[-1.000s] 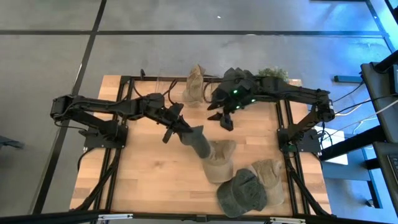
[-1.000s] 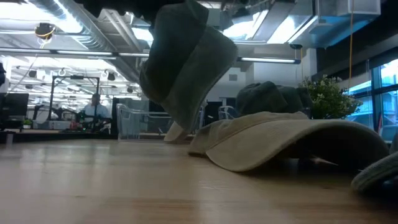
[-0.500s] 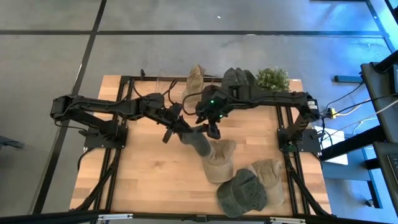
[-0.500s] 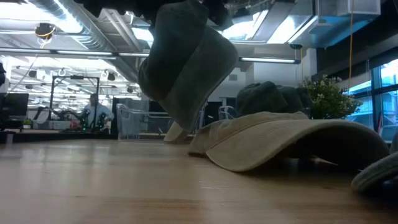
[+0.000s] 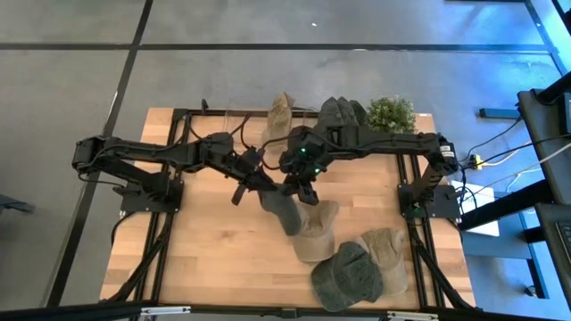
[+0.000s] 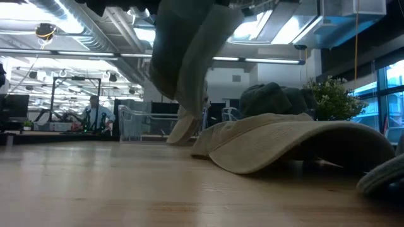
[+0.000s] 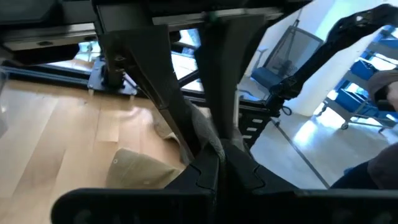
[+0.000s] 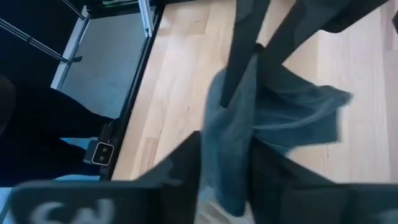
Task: Pick & Place hat
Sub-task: Put the black cap into the right transparent bin
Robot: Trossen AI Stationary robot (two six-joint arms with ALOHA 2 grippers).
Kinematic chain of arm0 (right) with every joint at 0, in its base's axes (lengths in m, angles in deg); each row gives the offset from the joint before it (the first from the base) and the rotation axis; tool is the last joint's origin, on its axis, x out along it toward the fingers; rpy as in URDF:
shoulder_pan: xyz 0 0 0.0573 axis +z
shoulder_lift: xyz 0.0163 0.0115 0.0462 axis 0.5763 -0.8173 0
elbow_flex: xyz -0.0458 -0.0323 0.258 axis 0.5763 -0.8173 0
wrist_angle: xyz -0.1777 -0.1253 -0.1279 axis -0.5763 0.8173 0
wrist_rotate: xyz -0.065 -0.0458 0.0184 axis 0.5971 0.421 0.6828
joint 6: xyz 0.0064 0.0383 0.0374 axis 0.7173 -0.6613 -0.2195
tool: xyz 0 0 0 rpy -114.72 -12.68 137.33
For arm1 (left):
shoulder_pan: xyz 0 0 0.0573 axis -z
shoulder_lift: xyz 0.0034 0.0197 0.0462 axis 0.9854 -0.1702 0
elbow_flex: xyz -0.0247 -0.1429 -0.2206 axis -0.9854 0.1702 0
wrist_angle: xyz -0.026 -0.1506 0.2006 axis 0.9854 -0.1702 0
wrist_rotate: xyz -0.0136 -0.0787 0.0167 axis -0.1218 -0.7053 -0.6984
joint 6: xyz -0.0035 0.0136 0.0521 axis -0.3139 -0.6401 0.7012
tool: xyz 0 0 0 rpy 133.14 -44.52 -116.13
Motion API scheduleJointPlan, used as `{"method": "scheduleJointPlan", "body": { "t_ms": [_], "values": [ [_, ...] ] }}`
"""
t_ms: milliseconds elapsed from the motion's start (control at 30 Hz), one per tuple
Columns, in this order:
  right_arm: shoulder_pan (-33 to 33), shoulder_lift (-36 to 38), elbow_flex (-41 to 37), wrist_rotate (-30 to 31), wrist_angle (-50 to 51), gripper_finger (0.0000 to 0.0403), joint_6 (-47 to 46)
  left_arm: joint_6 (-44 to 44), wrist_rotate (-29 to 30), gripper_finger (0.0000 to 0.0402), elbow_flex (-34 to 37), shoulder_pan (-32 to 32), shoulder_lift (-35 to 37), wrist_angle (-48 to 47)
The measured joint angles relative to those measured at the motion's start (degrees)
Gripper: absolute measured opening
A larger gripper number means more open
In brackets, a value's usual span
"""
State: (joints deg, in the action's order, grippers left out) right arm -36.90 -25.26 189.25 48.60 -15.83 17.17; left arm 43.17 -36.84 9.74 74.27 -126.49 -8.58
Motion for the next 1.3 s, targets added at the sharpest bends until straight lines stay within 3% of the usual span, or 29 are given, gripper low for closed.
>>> {"method": "scheduleJointPlan", "body": {
  "t_ms": [167,433,633,933,1100,1300],
  "values": [
    [-0.1,-0.02,0.0,0.28,0.16,0.0015,-0.13,0.0,-0.02,0.0008,0.0,-0.02,0.0,0.16],
    [-0.37,-0.02,0.02,0.3,2.78,0.0013,-1.2,-0.65,0.33,0.0013,0.0,-0.54,1.0,0.8],
    [-0.35,0.42,-0.04,0.8,6.32,0.0012,-0.49,-1.98,-0.03,0.0017,0.0,-2.27,6.26,-2.12],
    [-1.18,8.29,-0.04,9.41,6.98,0.0012,-0.12,-2.19,1.32,0.0038,2.95,-3.64,17.12,-4.65],
    [-1.84,14.46,-0.02,18.07,0.58,0.0012,0.09,-7.19,10.48,0.0044,12.94,-2.27,19.87,15.35],
    [-1.84,18.34,0.0,25.19,-12.95,0.0012,6.35,-22.41,16.78,0.0059,25.18,-1.98,16.12,45.8]
  ]
}}
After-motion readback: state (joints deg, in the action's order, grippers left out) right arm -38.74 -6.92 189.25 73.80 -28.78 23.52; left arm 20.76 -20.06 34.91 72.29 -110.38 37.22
